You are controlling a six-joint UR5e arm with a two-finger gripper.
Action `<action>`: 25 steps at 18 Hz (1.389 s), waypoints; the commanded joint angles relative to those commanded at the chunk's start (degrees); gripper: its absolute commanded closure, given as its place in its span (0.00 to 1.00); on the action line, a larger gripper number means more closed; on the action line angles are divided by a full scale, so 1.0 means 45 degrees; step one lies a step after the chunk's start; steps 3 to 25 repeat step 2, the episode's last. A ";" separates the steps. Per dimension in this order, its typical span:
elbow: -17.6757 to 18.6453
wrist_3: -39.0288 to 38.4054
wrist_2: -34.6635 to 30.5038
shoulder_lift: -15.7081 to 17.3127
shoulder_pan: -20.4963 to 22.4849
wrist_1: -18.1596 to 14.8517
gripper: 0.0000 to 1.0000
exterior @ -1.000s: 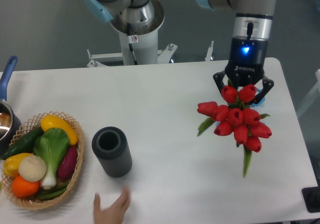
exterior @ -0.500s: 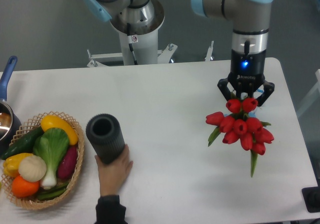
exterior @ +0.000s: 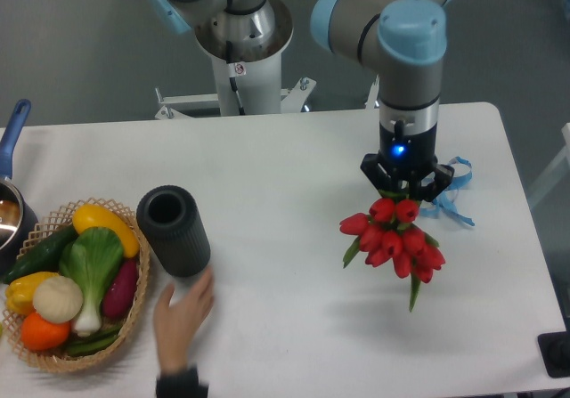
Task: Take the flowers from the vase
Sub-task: 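Carry the tulip bunch away from the vase toward the blue ribbon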
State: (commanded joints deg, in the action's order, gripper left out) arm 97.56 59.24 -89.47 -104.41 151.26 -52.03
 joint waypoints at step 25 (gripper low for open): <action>0.0020 -0.0058 0.0000 -0.0001 0.0000 0.0000 0.88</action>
